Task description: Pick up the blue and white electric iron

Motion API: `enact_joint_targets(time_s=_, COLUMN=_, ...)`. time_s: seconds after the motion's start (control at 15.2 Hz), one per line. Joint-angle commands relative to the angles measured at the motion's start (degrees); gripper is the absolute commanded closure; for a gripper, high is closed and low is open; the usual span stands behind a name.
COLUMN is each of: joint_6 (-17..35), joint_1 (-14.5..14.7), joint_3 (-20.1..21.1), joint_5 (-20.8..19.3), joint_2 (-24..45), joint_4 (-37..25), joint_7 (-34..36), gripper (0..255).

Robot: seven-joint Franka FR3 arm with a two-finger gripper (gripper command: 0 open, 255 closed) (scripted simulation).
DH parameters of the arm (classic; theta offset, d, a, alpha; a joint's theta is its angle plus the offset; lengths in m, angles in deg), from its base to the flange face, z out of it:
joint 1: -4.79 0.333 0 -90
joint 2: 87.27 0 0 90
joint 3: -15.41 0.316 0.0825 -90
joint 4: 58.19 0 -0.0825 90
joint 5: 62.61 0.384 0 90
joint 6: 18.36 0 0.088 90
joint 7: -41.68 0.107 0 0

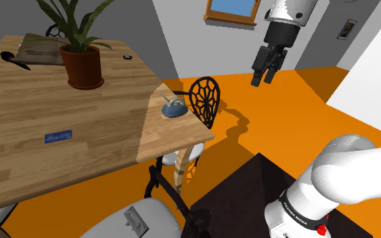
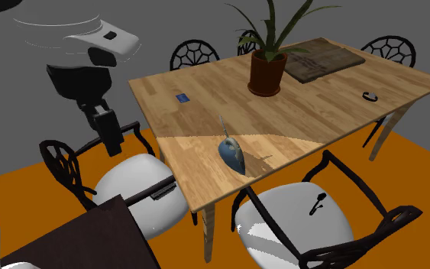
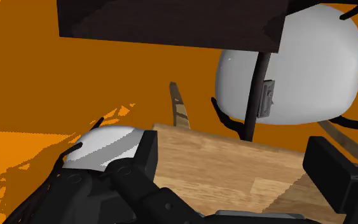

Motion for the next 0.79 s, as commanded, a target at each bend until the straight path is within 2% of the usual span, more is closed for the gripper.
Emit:
enact_joint_targets(time_s=0.0, joint_6=0.0, joint_1=0.0, joint_3=0.0, joint_5=0.0, joint_2=0.0, joint_4=0.0, joint_7=0.0, gripper=0)
enact_joint_targets(time_s=0.33, joint_6=5.83, joint_1=1.81, joint_3=-3.94, joint_5=-2.28, joint_2=10.7, joint_4=-2.9, joint_7=-10.87, gripper=0)
enact_joint_targets(time_s=0.73, joint_6=11.03, joint_1=4.0, joint_3=-7.3, joint_5=-3.16, joint_2=24.8, joint_4=-9.5, joint_7=-23.3, gripper=0)
